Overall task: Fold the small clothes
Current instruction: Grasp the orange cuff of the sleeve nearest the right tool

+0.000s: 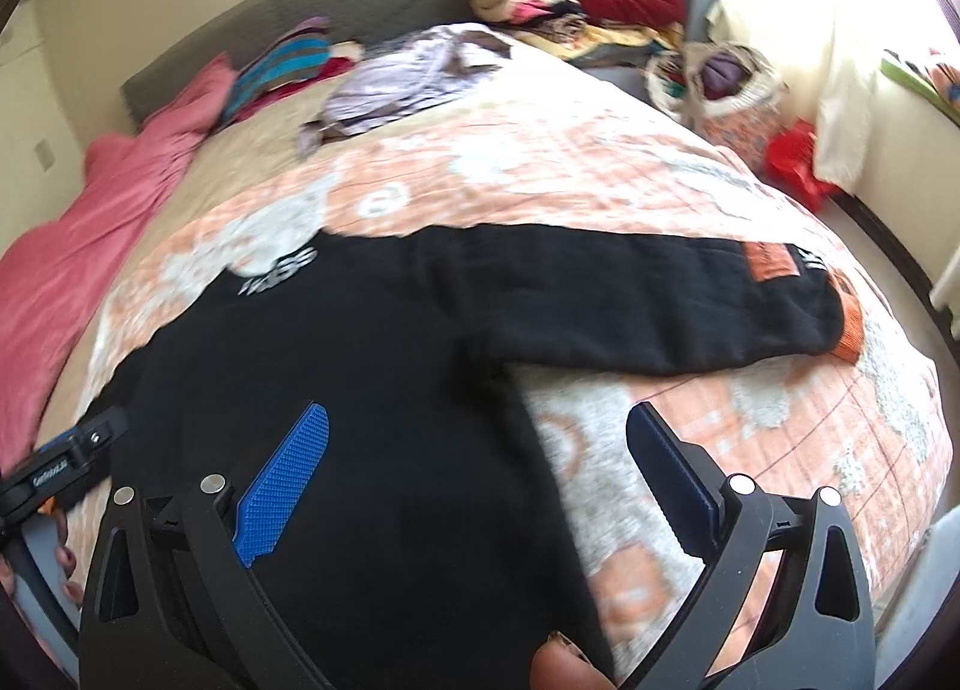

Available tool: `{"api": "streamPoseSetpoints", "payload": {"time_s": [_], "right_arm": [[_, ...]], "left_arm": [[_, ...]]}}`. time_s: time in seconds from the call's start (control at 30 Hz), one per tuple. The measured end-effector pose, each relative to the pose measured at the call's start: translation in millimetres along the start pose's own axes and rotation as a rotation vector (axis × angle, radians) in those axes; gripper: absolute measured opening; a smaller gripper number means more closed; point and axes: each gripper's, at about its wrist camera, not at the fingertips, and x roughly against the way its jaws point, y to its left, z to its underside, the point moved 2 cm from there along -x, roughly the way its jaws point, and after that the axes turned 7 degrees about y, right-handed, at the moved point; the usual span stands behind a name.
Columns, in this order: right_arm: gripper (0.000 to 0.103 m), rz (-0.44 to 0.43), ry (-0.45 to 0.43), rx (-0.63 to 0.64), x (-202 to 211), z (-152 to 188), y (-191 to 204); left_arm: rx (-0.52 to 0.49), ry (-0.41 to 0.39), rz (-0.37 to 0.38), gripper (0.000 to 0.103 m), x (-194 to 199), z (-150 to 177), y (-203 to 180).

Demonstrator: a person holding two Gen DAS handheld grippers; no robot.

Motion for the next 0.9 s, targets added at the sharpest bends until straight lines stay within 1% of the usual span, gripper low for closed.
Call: {"api": "streamPoseSetpoints", "payload": {"time_s": [0.2, 0.33, 0.47, 0.53, 0.67, 0.73, 0.8, 0.9], "right_arm": [[0.099, 0.033, 0.002, -0.145, -15.3, -21.8, -46.0], [0.099, 0.080, -0.005, -0.237, -21.9, -32.6, -75.4], [0.099, 0.138, -0.008, -0.319, -28.0, -38.8, -110.7], [0.099, 0.156, -0.001, -0.361, -31.7, -39.1, -128.8], [0.099, 0.159, 0.022, -0.449, -41.7, -35.8, -159.8], [0.099, 0.146, 0.037, -0.501, -47.1, -32.2, -176.2], [0.099, 0.136, 0.052, -0.556, -54.8, -29.7, -191.0], [0.099, 0.153, 0.061, -0.607, -67.1, -30.1, -209.4]], "left_arm": [[-0.012, 0.046, 0.013, 0.095, -26.3, -16.4, -11.3], [-0.034, 0.076, 0.031, 0.095, -43.2, -26.1, -20.7], [-0.065, 0.074, 0.034, 0.095, -53.3, -40.3, -30.3], [-0.072, 0.073, 0.052, 0.095, -56.8, -47.9, -34.1], [-0.077, 0.069, 0.085, 0.095, -63.8, -63.0, -41.1], [-0.078, 0.066, 0.096, 0.095, -68.5, -69.3, -44.3], [-0.075, 0.064, 0.096, 0.095, -73.2, -73.5, -45.9], [-0.079, 0.064, 0.086, 0.095, -81.1, -77.1, -47.9]]}}
